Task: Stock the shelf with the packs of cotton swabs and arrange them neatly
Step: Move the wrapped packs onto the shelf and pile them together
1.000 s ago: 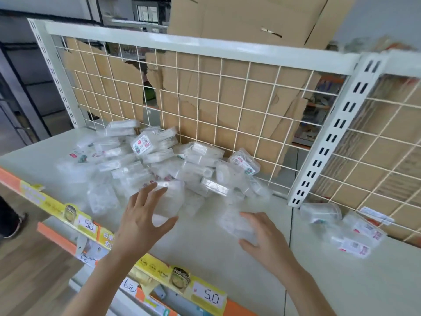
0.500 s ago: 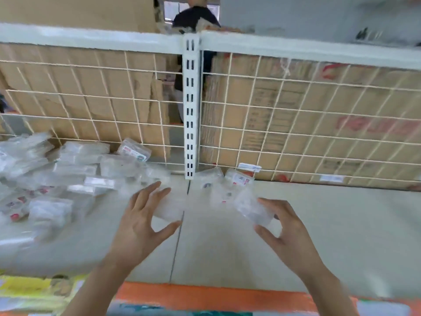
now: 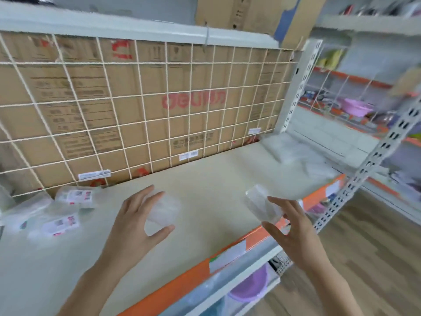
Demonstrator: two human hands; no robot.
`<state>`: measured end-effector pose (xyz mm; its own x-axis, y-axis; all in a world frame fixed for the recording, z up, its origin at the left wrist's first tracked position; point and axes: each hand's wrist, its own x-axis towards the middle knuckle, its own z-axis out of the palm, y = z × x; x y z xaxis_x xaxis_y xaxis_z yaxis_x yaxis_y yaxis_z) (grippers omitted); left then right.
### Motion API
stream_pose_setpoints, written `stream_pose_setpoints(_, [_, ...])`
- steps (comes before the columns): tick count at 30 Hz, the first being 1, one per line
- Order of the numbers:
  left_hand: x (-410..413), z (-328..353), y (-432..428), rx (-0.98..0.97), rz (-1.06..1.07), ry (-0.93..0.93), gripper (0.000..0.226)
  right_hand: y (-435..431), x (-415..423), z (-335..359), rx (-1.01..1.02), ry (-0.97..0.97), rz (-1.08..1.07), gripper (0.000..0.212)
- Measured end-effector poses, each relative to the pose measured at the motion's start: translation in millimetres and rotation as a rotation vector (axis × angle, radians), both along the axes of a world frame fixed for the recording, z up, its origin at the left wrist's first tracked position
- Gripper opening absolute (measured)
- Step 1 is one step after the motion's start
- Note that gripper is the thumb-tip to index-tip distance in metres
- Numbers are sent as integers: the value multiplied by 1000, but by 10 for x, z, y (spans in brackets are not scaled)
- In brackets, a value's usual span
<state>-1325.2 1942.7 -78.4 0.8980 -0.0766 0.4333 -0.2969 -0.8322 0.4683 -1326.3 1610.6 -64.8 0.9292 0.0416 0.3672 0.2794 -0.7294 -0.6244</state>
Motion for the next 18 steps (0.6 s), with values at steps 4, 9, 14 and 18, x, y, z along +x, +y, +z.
stream_pose_setpoints(4, [275,12,-264,7,-107,0,76,-277,-141,-13,19,-4,-148,52])
stream_pose_setpoints(9, [589,-31,-467,-8,-226,26,76,-455,-274,-75,26,19,-287,49])
stream_pose_setpoints(14, [818,-73,-644,-30,-295,29,77,-524,-243,-104,-4,25,-380,49])
stream_pose_setpoints(18, [976,-149,-811,-32,-341,46,77,-582,-114,-152,-29,27,-374,48])
